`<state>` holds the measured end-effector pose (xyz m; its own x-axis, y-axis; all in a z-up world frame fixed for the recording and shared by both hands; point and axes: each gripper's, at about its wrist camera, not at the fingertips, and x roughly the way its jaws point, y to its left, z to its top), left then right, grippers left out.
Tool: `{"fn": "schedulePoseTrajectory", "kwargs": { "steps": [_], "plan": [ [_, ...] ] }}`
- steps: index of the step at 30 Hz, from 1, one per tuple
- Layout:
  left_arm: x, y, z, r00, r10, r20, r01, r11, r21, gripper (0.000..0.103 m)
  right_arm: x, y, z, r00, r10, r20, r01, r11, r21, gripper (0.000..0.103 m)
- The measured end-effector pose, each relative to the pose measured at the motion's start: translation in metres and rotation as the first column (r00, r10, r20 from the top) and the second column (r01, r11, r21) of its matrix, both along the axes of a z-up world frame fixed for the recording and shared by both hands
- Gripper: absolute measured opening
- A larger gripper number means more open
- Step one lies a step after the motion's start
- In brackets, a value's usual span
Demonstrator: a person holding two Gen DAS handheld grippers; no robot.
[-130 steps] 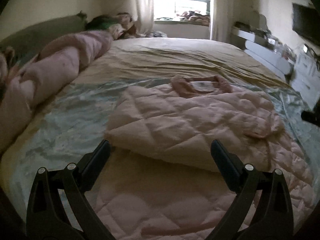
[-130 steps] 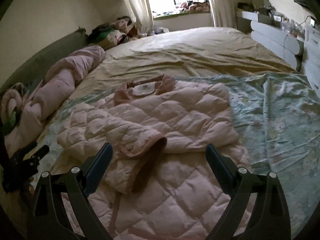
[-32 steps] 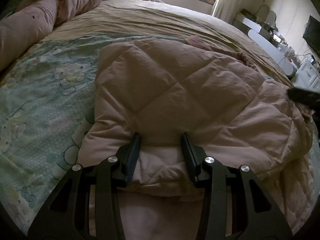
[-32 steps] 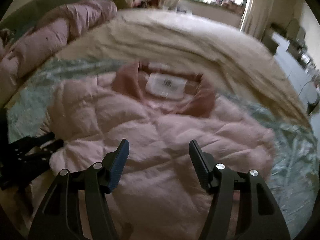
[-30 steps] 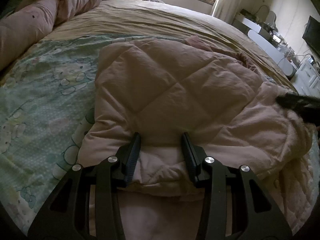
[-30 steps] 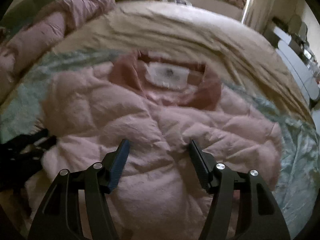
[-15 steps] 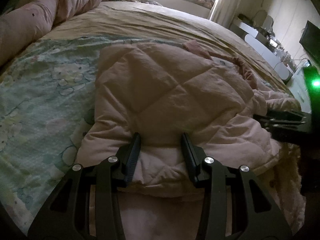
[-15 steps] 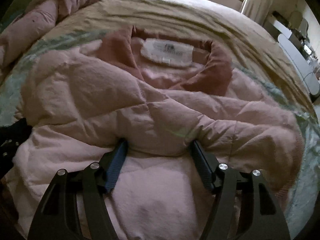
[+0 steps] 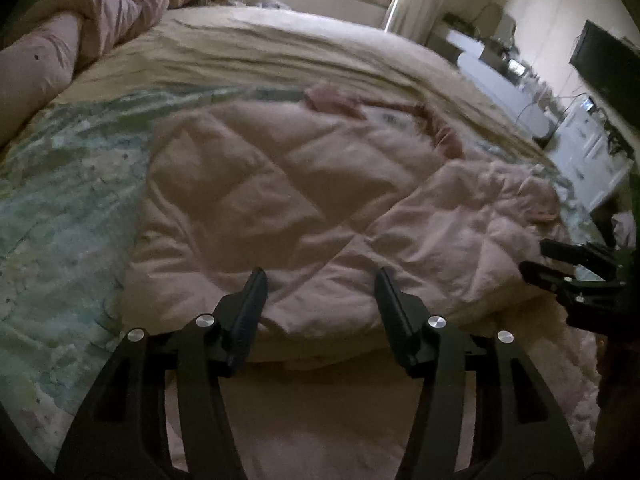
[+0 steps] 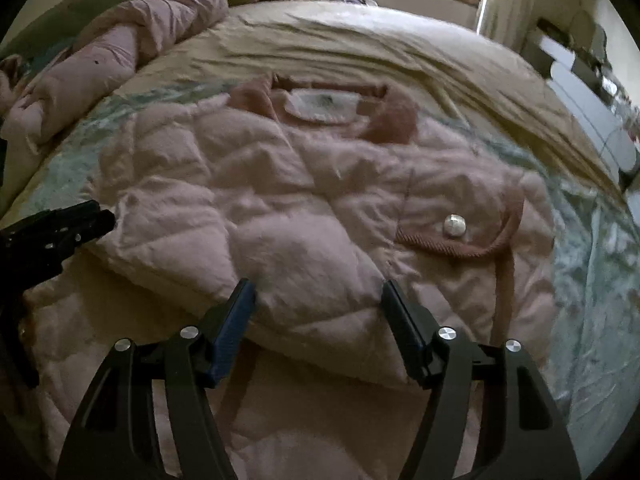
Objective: Fold large clothes
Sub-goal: 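Open the right gripper and release the sleeve onto the coat front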
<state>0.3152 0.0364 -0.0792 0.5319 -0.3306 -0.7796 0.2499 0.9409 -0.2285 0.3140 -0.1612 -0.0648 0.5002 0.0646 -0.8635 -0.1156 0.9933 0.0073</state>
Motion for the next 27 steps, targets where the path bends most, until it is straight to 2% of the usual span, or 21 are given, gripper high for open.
{"fn": "schedulePoseTrajectory", "kwargs": {
  "steps": [5,8,10,14,15,17,19,21,22,23,25,27],
  "plan": [
    [0.008,0.006,-0.018,1.0,-0.003,-0.024,0.002,0.999,-0.04,0.05,0.007,-0.003,-0.021,0.998,-0.043,-0.039,0.045,0.998,0.036,0.073],
    [0.007,0.003,-0.024,1.0,-0.002,-0.006,0.002,1.0,-0.021,0.05,0.009,-0.003,-0.032,0.998,-0.049,-0.037,0.05,0.998,0.037,0.076],
    [0.007,0.003,-0.023,1.0,0.0,-0.006,0.0,1.0,-0.028,0.05,0.012,-0.005,-0.038,0.997,-0.066,-0.033,0.067,0.996,0.053,0.076],
    [0.002,0.005,-0.011,1.0,0.008,-0.009,-0.008,1.0,-0.03,0.05,0.008,-0.002,-0.031,0.997,-0.074,-0.015,0.074,0.996,0.042,0.077],
    [0.001,0.005,-0.008,1.0,0.008,-0.008,-0.008,1.0,-0.027,0.052,0.005,-0.003,-0.028,0.997,-0.075,-0.006,0.075,0.996,0.049,0.077],
    [-0.002,0.005,-0.001,1.0,0.002,-0.008,-0.003,0.999,-0.046,0.065,0.0,-0.006,-0.021,0.997,-0.083,0.011,0.082,0.994,0.077,0.081],
    [-0.006,0.004,0.009,1.0,-0.009,0.003,0.009,0.998,-0.056,0.068,-0.005,-0.009,-0.014,0.995,-0.097,0.025,0.094,0.991,0.098,0.083],
    [-0.011,0.003,0.02,0.999,-0.016,0.029,0.017,0.999,-0.051,0.076,-0.011,-0.009,-0.003,0.994,-0.093,0.049,0.088,0.991,0.098,0.086],
    [-0.012,0.004,0.022,0.999,-0.016,0.031,0.018,0.999,-0.049,0.081,-0.013,-0.009,0.003,0.993,-0.094,0.065,0.087,0.992,0.093,0.092],
    [-0.012,0.005,0.025,0.999,-0.016,0.031,0.018,0.999,-0.049,0.086,-0.014,-0.01,0.007,0.992,-0.095,0.078,0.087,0.992,0.09,0.094],
    [-0.014,0.006,0.03,0.999,-0.007,0.033,0.008,0.999,-0.043,0.093,-0.019,-0.011,0.018,0.989,-0.102,0.104,0.093,0.991,0.092,0.094],
    [-0.015,0.006,0.034,0.999,0.006,0.037,-0.005,1.0,-0.026,0.094,-0.021,-0.012,0.024,0.987,-0.112,0.115,0.101,0.99,0.097,0.094]
  ]
}}
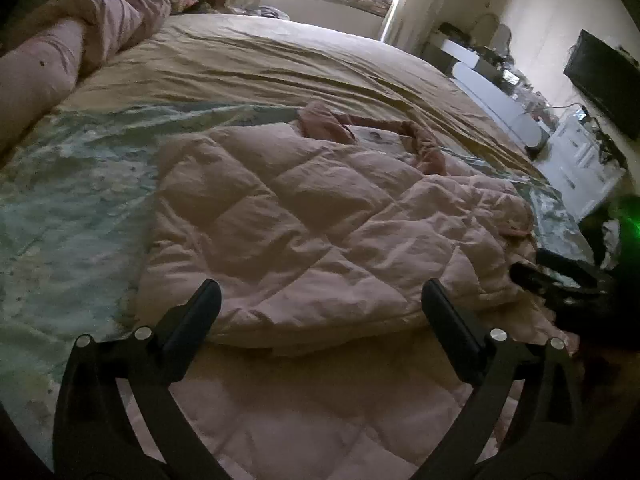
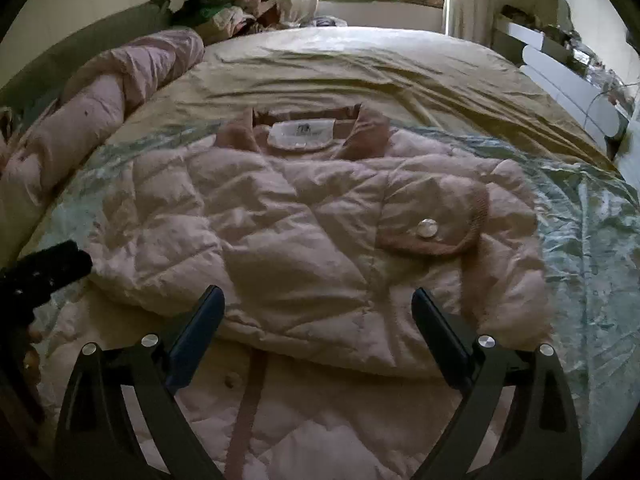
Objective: Fold large clothes
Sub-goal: 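Open the right gripper and release the sleeve onto the coat front, then move both grippers toward the ribbed hem of the long coat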
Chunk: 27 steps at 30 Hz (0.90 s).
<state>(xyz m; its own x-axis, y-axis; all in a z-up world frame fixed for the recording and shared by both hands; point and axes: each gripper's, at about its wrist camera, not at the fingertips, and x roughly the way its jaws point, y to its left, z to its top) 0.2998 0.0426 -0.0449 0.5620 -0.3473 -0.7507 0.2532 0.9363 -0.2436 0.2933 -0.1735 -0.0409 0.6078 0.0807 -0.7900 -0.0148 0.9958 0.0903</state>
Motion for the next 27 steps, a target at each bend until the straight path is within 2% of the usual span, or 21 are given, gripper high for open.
{"fn": "schedulePoseTrajectory", "kwargs": {
  "steps": [2,9,13,27],
  "plan": [
    [-0.003,0.0,0.004,1.0,0.002,0.002,-0.002,1.0,-0.002,0.094,-0.004,-0.001,0.007,1.0,-0.005,0.015,0.005,1.0,0.002,0.099],
    [-0.02,0.003,0.027,0.998,0.02,0.064,-0.023,0.999,0.037,0.094,-0.019,0.0,0.025,0.998,-0.002,0.058,0.002,1.0,0.006,0.099],
    [-0.032,0.007,0.04,0.996,0.04,0.084,-0.042,0.999,0.017,0.094,-0.031,0.002,0.037,0.997,0.005,0.083,-0.006,1.0,0.012,0.099],
    [-0.092,0.0,0.079,0.985,0.058,0.161,-0.065,0.997,0.039,0.094,-0.083,-0.005,0.072,0.985,0.022,0.173,-0.032,0.998,0.051,0.099]
  ]
}}
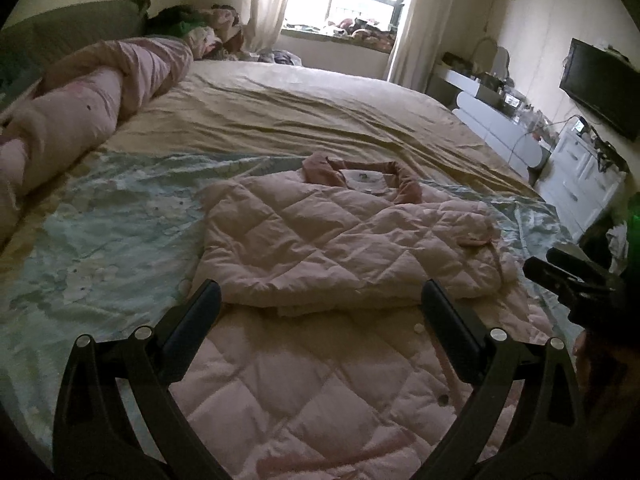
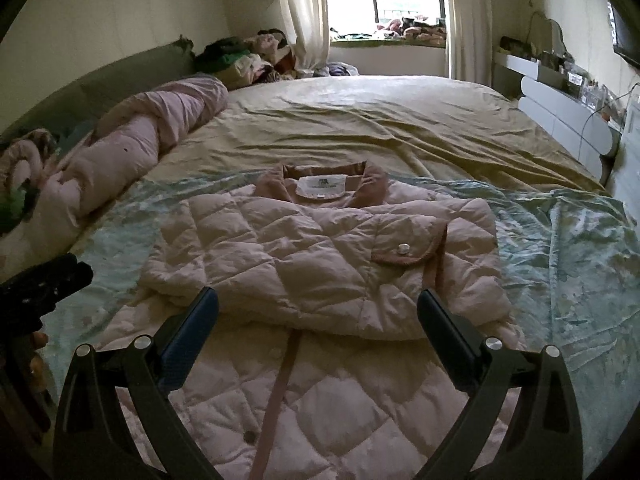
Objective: Fold large clothes
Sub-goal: 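Move both grippers toward the ribbed hem of the long coat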
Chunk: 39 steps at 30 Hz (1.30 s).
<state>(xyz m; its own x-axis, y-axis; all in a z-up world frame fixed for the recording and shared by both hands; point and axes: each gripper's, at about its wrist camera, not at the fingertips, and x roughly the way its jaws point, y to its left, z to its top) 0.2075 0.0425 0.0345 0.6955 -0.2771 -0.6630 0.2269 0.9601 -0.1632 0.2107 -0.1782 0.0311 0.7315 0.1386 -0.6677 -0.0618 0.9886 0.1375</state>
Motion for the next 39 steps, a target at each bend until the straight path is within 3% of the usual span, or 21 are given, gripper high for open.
{"fn": "schedulePoseTrajectory", "kwargs": {
  "steps": [24,39],
  "plan": [
    [-0.079,-0.004,0.038,0.996,0.018,0.089,-0.021,0.999,0.031,0.094,-0.085,-0.023,0.043,0.993,0.009,0.118,-0.01,1.0,0.004,0.099],
    [-0.121,0.004,0.021,0.996,0.048,0.081,-0.053,0.997,0.062,0.094,-0.127,-0.032,0.041,0.991,0.022,0.129,-0.022,1.0,-0.005,0.099]
  ]
}}
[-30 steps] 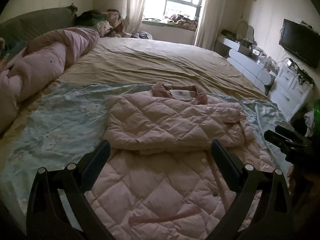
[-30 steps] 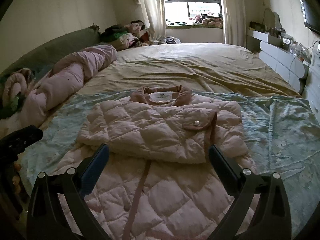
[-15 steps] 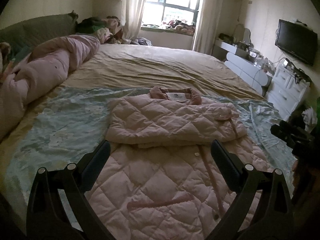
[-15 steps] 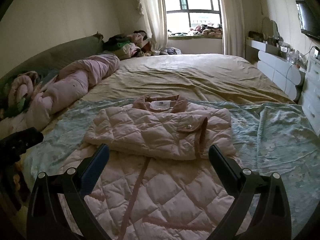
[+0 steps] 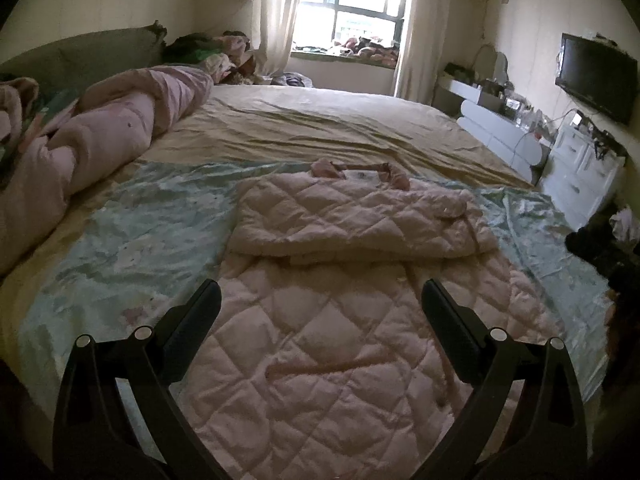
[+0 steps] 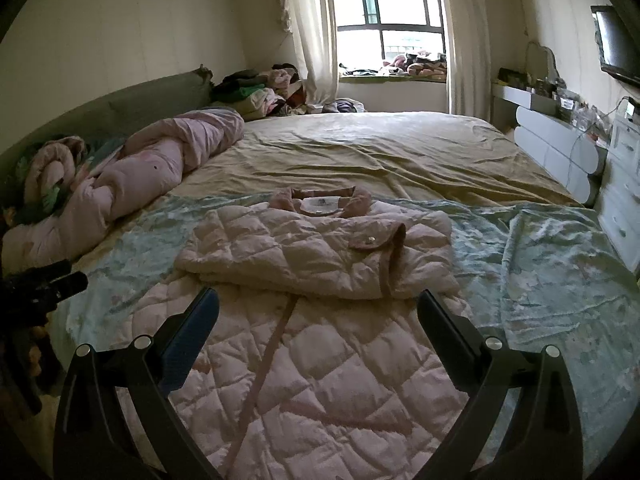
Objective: Fold large clothes
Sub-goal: 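Move both grippers toward the ribbed hem of the long coat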
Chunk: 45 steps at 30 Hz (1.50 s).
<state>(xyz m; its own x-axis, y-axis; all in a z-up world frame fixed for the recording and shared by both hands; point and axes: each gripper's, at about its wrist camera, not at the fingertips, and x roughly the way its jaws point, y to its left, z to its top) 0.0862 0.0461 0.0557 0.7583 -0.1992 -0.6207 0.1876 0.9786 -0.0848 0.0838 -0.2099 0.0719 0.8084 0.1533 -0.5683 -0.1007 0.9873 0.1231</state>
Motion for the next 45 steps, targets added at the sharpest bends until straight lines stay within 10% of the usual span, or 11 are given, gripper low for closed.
{"fn": "schedulePoseTrajectory", "kwargs": {
  "steps": [45],
  "plan": [
    [-0.045,0.074,-0.096,0.969,0.157,-0.189,-0.146,0.987,0.071,0.094,-0.045,-0.028,-0.069,0.99,-0.05,-0.13,0.041,0.997,-0.067,0.099]
  ]
}}
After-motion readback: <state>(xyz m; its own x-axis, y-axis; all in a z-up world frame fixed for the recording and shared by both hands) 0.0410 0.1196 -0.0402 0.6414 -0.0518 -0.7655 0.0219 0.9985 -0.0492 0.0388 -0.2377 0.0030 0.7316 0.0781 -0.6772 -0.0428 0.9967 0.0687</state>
